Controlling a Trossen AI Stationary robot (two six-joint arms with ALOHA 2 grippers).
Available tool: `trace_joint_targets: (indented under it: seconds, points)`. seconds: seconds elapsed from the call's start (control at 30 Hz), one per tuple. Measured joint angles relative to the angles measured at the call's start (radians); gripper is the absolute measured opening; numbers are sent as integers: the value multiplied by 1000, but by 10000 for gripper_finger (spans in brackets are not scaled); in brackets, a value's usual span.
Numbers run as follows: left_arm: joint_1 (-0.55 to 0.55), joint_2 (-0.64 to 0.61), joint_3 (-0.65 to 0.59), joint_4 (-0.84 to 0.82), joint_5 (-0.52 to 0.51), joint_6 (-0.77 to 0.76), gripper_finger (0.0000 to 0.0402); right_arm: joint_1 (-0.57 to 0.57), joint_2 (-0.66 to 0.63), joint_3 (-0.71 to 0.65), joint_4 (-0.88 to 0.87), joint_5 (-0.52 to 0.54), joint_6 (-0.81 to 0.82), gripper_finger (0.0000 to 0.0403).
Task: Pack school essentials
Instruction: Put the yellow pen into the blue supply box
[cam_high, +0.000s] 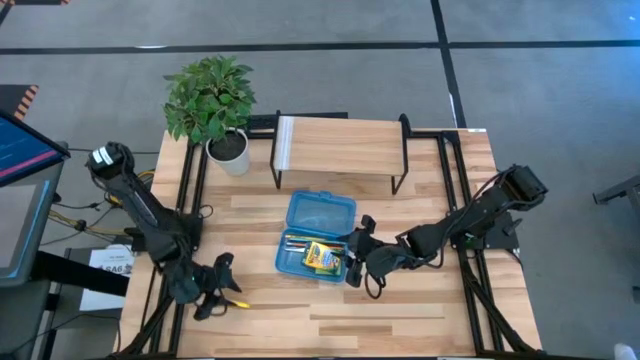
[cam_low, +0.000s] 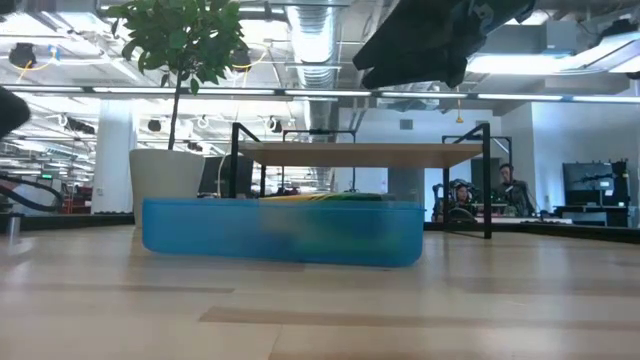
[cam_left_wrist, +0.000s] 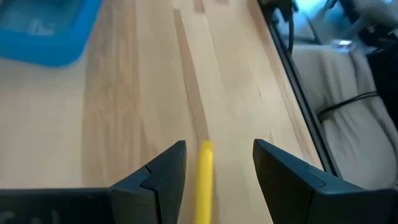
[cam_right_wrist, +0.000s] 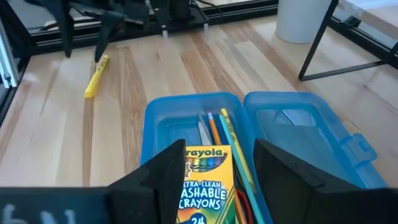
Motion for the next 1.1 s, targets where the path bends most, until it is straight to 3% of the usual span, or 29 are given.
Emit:
trace_joint_targets:
  seconds: [0.2, 0.37, 0.53, 0.67, 0.83, 1.1]
  points:
    - [-62, 155, 134, -149, -9, -101, 177, 0, 0, 0, 20, 0, 0, 203]
    - [-80, 256, 194, -284, 20, -212, 206, 0, 0, 0, 20, -1, 0, 200]
    - [-78, 336, 195, -299, 55, -243, 238, -2, 0, 0, 20, -1, 0, 198]
    - [-79, 383, 199, -293, 69, -239, 242, -2, 0, 0, 20, -2, 0, 198]
    - [-78, 379, 197, -302, 66, -200, 193, -7, 0, 0, 20, -2, 0, 194]
    - [-62, 366, 195, -333, 74, -195, 40, -9, 0, 0, 20, -3, 0, 194]
